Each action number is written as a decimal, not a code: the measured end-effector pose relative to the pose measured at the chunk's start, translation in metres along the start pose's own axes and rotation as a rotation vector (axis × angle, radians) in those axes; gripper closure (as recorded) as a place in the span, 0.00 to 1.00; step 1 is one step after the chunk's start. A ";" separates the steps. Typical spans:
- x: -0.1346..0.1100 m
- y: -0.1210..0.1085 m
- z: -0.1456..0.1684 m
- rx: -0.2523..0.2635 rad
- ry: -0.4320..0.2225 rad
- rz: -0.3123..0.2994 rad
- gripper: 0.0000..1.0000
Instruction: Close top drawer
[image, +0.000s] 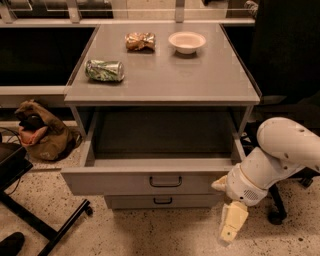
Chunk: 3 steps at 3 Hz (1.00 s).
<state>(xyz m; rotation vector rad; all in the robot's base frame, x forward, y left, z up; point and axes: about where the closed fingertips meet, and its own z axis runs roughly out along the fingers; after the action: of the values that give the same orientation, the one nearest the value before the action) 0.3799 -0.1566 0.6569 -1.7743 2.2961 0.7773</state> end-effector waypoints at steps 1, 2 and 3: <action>0.000 0.000 0.000 0.000 0.000 0.000 0.00; -0.012 -0.022 0.005 -0.007 -0.006 -0.038 0.00; -0.036 -0.056 0.008 0.006 -0.048 -0.107 0.00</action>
Offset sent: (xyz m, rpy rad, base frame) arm 0.0581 0.0203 -0.0138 0.0377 -0.0363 0.0797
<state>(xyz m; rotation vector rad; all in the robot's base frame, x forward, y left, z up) 0.4412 -0.1313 0.6476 -1.8378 2.1521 0.7848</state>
